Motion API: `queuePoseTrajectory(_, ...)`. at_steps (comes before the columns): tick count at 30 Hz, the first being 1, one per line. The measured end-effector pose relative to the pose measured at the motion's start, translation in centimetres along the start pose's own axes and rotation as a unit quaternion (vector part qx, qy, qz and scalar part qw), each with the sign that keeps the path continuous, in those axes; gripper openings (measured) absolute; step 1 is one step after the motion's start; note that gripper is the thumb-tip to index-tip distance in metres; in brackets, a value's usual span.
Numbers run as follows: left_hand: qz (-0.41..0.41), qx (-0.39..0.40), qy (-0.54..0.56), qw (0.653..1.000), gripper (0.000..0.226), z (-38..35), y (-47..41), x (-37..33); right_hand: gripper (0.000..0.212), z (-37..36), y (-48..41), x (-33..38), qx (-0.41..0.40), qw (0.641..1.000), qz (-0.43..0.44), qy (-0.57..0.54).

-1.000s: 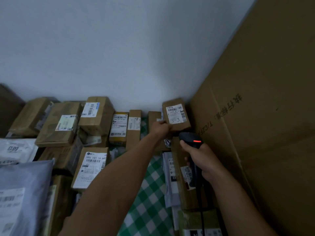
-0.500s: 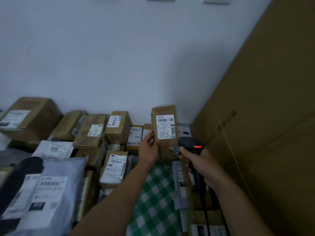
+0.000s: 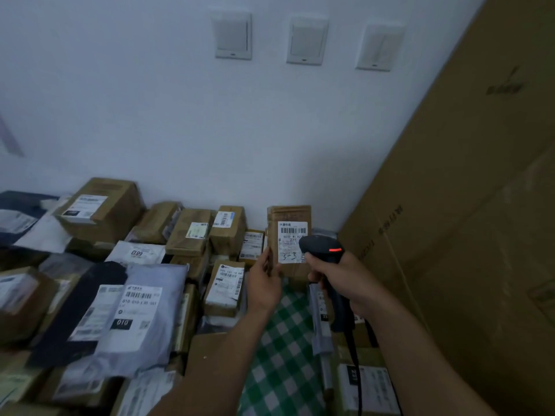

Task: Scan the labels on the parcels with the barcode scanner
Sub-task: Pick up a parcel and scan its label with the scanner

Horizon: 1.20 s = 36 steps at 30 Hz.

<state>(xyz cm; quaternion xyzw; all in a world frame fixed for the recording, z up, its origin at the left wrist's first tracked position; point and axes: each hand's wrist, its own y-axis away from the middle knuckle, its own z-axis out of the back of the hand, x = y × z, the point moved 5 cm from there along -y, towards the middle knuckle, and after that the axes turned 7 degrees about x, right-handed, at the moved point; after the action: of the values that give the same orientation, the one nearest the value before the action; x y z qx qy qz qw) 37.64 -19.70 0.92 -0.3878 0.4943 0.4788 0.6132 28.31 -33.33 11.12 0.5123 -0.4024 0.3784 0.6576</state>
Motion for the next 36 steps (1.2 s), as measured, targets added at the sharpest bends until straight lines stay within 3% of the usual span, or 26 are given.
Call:
queuePoseTrajectory(16, 0.01, -0.03, 0.031, 0.999, 0.045, 2.9, 1.0, 0.3, 0.019, -2.3, 0.6, 1.0, 0.032, 0.999, 0.014, -0.022)
queuePoseTrajectory(22, 0.002, -0.047, 0.026, 0.999, 0.041, 7.9, -1.8, -0.3, 0.02, -4.1, -2.5, 2.0, 0.044, 0.999, 0.028, -0.001)
queuePoseTrajectory(27, 0.057, -0.089, -0.059, 0.993, 0.028, 15.0, -6.5, -0.3, 0.016, -6.7, -5.6, 2.8, 0.081, 0.996, 0.025, 0.03)
queuePoseTrajectory(31, 0.129, -0.096, -0.118, 0.98, 0.035, 19.2, -10.1, 0.8, 0.013, -8.6, -8.1, 2.6, 0.095, 0.994, 0.018, 0.041)
queuePoseTrajectory(36, 0.143, -0.105, -0.135, 0.975, 0.034, 21.2, -12.7, 1.1, 0.013, -9.9, -10.6, 1.9, 0.105, 0.993, 0.002, 0.046)
